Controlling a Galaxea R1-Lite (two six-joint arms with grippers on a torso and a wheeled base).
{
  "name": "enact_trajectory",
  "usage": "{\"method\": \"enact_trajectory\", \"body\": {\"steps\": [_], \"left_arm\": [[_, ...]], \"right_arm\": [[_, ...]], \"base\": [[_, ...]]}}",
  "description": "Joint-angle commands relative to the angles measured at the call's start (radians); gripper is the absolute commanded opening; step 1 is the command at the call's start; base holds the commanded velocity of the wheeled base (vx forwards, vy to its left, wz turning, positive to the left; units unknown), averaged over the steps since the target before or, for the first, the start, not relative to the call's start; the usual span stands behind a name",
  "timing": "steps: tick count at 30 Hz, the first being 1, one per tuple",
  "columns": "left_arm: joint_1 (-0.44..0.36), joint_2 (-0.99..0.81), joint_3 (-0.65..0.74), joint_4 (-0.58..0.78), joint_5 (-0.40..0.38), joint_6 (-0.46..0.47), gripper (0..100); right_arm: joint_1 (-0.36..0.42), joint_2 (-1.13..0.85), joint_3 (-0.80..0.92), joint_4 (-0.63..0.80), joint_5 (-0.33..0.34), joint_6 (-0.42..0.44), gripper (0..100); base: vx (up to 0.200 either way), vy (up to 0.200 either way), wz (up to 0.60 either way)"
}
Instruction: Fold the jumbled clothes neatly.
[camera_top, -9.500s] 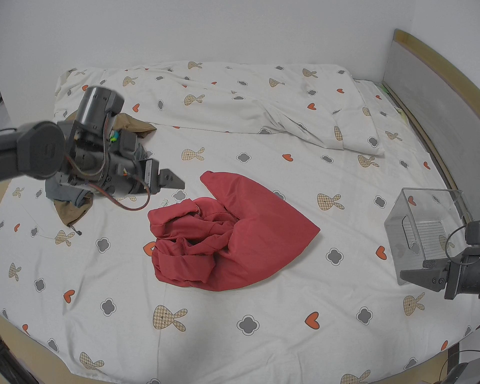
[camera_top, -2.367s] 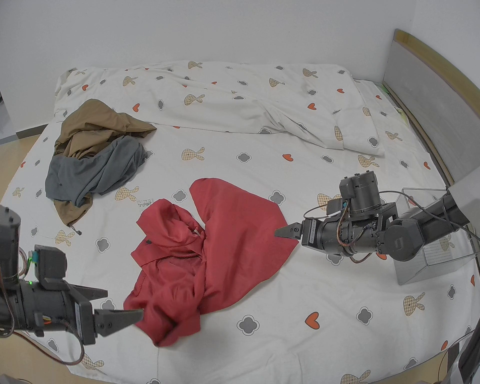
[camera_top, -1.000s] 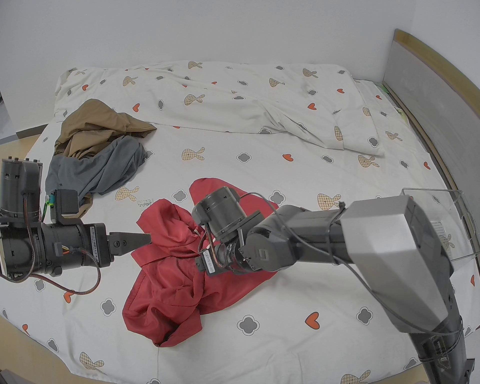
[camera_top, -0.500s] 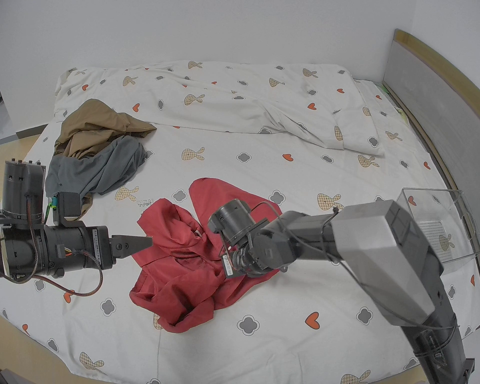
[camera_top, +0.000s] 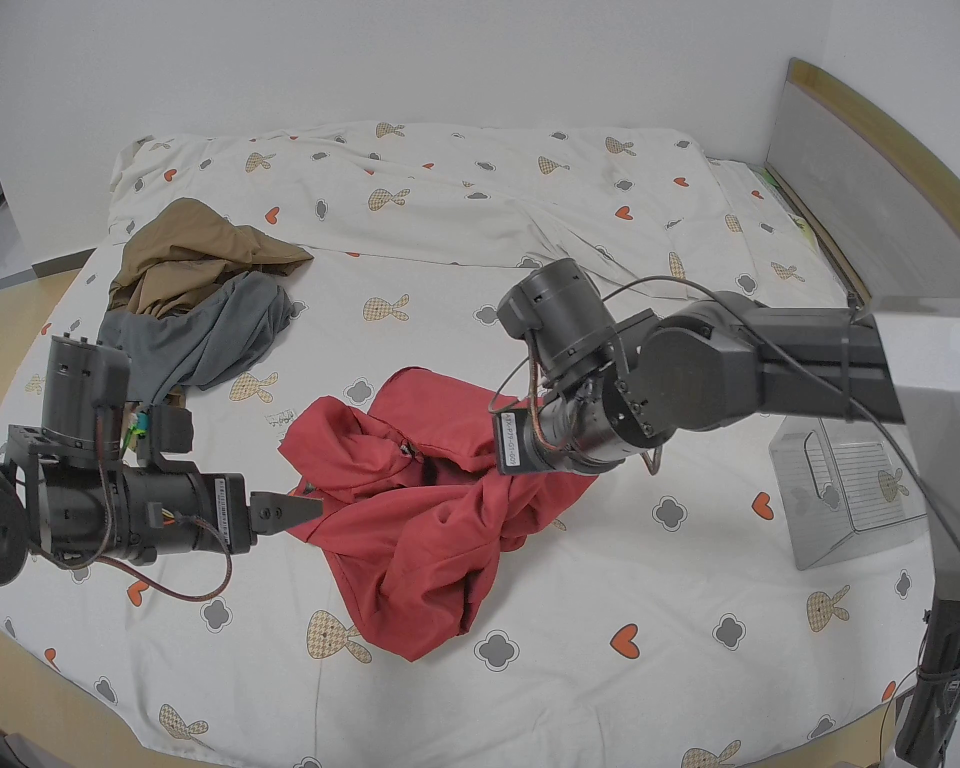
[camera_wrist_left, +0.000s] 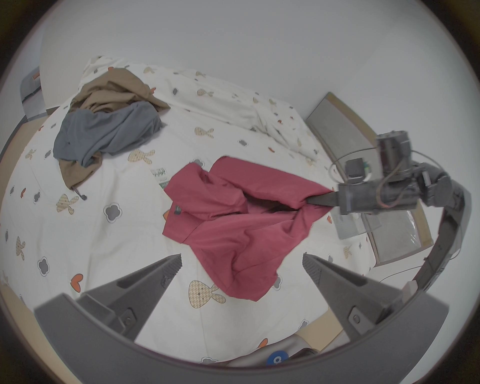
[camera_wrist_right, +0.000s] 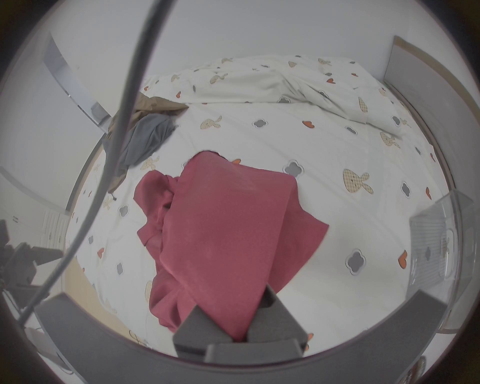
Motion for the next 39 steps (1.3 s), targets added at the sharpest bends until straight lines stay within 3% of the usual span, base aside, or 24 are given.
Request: {"method": "enact_trajectory", "body": {"steps": [1,9,10,20,29,35,39], "left_arm": [[-0.011,0.143,0.006,-0.013,0.002,0.004,100],[-0.014,0.183,0.015,-0.039,0.002,-0.004,100],[-0.014,0.183,0.015,-0.041,0.002,-0.002,100],[-0.015,0.175,0.045,-0.09,0.002,0.001,100],[-0.015,0.17,0.047,-0.095,0.002,0.001,100],[-0.014,0.167,0.047,-0.095,0.002,0.001,100],[-0.014,0.167,0.047,-0.095,0.002,0.001,100]], "right_arm": [[0.01,-0.12,0.142,0.003,0.03,0.013,0],[0.01,-0.094,0.17,0.003,0.028,0.006,0],[0.008,-0.094,0.17,0.0,0.03,0.006,100],[0.0,-0.067,0.125,-0.051,0.027,-0.064,100],[0.043,0.097,0.067,-0.204,0.02,-0.266,100],[0.031,0.252,-0.086,-0.203,-0.055,-0.304,100],[0.016,0.295,-0.146,-0.198,-0.059,-0.306,100]], "base": [[0.0,0.0,0.0],[0.0,0.0,0.0],[0.0,0.0,0.0],[0.0,0.0,0.0],[0.0,0.0,0.0],[0.0,0.0,0.0],[0.0,0.0,0.0]]}}
